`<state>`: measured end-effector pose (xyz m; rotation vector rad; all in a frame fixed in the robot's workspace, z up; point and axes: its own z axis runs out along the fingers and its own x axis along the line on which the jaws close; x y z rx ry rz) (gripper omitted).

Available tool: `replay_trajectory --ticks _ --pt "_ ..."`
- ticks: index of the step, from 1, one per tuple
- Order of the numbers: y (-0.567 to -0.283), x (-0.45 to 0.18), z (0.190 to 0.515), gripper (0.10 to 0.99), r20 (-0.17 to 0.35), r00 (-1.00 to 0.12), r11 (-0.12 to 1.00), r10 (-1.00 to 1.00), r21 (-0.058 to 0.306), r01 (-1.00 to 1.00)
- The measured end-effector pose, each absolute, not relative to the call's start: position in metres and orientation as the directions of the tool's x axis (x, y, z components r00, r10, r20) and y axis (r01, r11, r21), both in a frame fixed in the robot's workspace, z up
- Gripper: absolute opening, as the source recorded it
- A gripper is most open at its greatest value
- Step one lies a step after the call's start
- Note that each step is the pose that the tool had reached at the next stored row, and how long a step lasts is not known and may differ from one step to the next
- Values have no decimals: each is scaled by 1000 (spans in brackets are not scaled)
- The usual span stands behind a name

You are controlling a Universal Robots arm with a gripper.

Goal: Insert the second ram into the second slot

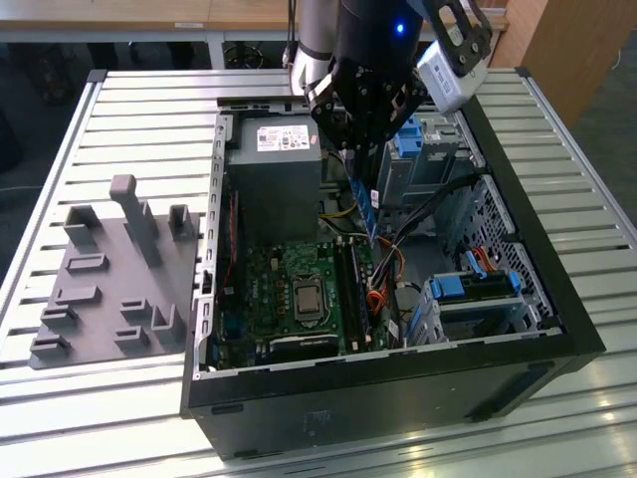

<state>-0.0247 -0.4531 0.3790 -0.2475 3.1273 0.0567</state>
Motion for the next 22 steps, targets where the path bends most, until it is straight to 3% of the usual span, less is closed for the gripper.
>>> replay_trajectory --ticks 10,22 --pt "-453 -25 377 125 -7 -1000 999 3 36 3" --pt "-453 -25 359 125 -7 -1000 999 4 36 4"
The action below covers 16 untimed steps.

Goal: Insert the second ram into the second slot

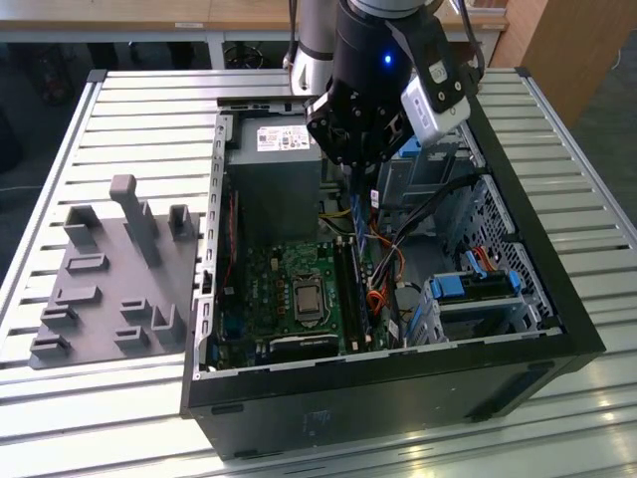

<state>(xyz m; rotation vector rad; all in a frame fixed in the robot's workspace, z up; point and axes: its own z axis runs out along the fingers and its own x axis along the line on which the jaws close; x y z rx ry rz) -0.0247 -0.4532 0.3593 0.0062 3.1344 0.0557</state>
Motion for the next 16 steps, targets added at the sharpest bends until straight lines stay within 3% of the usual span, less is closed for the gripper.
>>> replay_trajectory --ticks 16 --pt "-457 -25 345 125 -7 -1000 999 4 36 4"
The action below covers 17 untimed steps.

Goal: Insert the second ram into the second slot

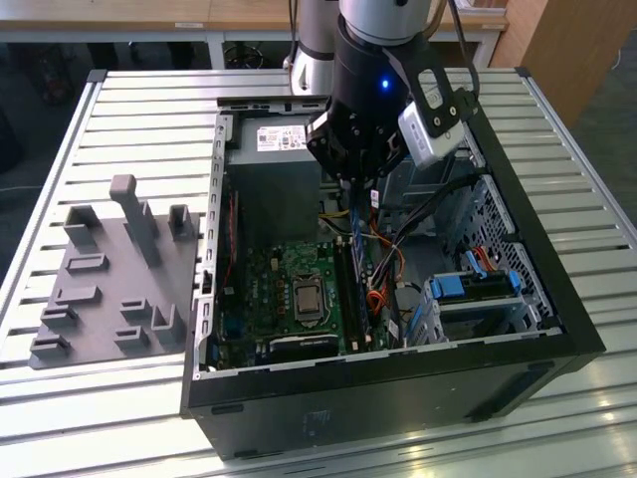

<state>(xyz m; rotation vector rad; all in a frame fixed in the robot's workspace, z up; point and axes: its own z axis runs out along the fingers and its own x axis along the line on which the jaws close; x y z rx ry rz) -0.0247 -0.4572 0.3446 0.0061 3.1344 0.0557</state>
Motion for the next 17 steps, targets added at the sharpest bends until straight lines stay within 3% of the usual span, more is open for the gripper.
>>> replay_trajectory --ticks 17 --pt "-458 -25 336 125 -3 -1000 999 4 36 4"
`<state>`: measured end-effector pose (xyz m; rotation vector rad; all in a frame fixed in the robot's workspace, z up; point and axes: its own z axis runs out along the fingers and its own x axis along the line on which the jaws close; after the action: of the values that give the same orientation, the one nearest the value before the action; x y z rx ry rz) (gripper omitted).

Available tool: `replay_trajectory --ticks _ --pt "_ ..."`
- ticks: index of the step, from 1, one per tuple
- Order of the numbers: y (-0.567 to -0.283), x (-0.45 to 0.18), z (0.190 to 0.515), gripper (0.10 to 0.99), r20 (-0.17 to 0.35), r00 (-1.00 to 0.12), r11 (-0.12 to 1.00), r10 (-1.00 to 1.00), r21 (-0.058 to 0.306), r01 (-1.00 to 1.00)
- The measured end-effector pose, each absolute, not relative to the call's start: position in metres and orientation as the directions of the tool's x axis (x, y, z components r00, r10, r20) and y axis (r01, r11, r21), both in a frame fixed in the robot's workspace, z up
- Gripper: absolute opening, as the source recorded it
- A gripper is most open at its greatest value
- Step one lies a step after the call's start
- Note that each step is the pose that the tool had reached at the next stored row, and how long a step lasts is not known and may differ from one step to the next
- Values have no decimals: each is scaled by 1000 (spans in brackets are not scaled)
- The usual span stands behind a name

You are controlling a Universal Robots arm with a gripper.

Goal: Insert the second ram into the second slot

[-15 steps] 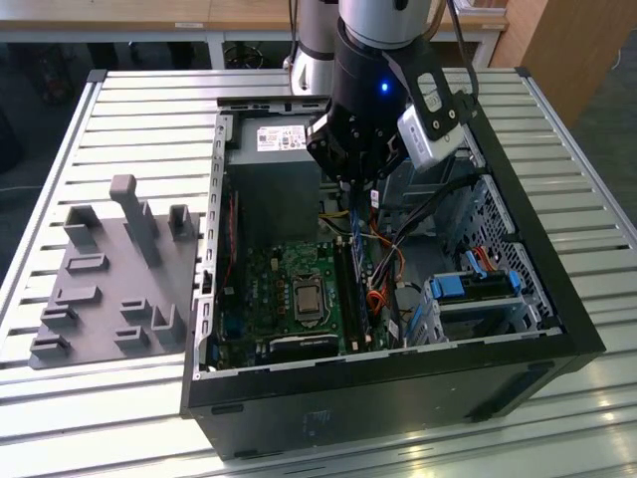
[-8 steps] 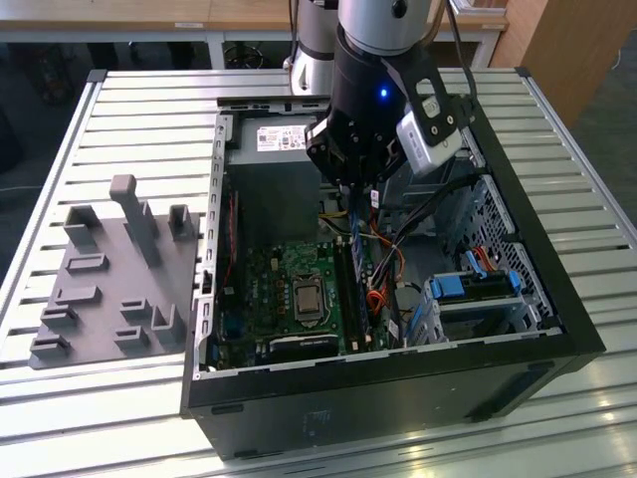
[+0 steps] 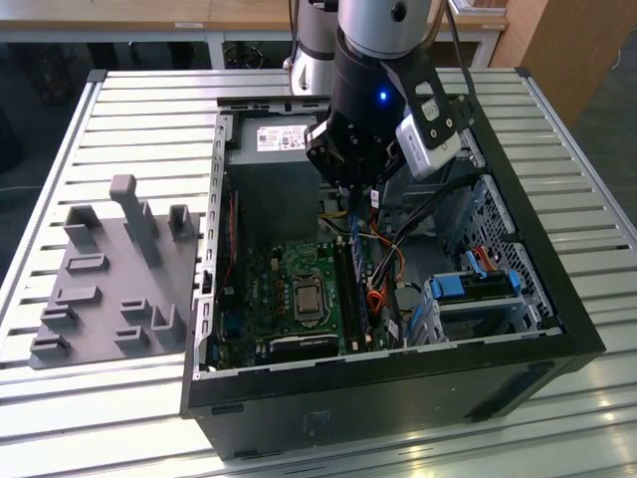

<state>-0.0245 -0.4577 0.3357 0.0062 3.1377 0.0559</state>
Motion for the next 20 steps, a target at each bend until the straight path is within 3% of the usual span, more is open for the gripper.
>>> replay_trajectory --ticks 20 --pt "-458 -23 315 125 -3 -1000 999 4 31 4"
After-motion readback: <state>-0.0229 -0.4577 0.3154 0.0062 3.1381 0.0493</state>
